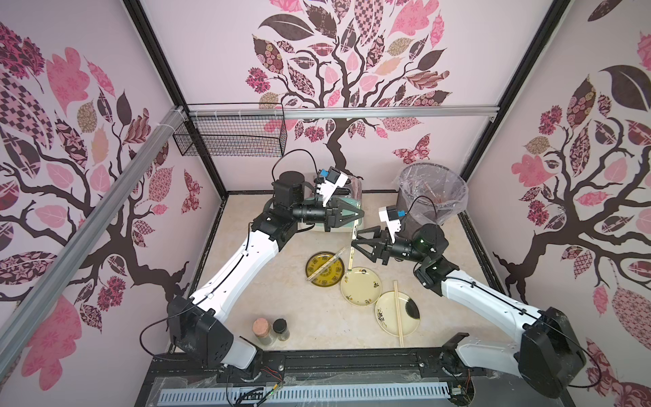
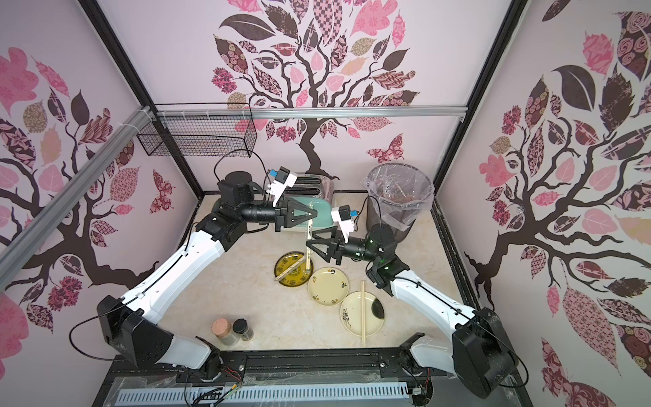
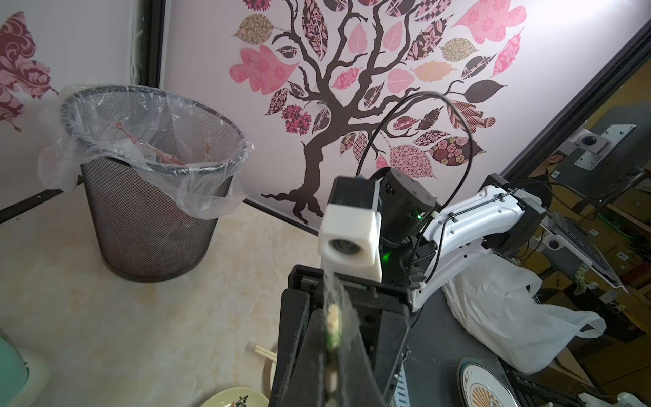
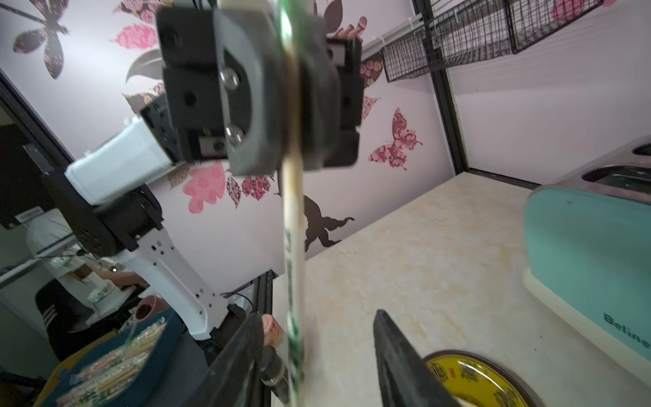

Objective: Remove the packaging of disposable chopsticks
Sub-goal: Pick up the disposable chopsticks from the plate, then remove the packet bag from the disposable chopsticks.

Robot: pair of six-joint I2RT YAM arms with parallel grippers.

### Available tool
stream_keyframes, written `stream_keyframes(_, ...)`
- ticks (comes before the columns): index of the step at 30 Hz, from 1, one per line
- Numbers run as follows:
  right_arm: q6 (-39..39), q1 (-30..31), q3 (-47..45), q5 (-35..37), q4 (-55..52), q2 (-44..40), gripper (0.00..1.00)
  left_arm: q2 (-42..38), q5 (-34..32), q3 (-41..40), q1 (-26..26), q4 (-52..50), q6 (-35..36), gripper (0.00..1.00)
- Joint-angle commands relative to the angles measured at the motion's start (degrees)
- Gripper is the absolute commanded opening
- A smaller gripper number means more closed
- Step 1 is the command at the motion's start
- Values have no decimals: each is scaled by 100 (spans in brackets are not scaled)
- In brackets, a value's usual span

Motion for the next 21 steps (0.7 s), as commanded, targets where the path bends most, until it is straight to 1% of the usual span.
stream_keyframes(1, 481, 28, -256, -169, 549, -57, 55, -171, -96, 190, 83, 22, 28, 0)
stream_keyframes(3, 822, 45, -399, -304, 1016, 50, 54, -133, -67, 186, 81, 121, -34, 0)
stream_keyframes(5, 941, 110, -413, -364, 1140, 129, 54, -93, -55, 185, 81, 234, -118, 0)
stream_keyframes(9, 866, 342, -318, -386, 1119, 216, 54, -43, -38, 180, 83, 304, -142, 0)
stream_keyframes(11, 862, 351, -273, -356, 1073, 229, 53, -33, -56, 211, 87, 229, -62, 0)
stream_keyframes(14, 545, 351, -175, -243, 627, 113, 53, -21, -58, 244, 90, 146, -19, 0)
stream_keyframes(17, 492, 360, -97, -271, 554, 122, 47, -4, 19, 222, 92, 291, -104, 0)
stream_keyframes(21, 754, 352, -19, -406, 899, 313, 40, 30, 135, 180, 90, 523, -279, 0)
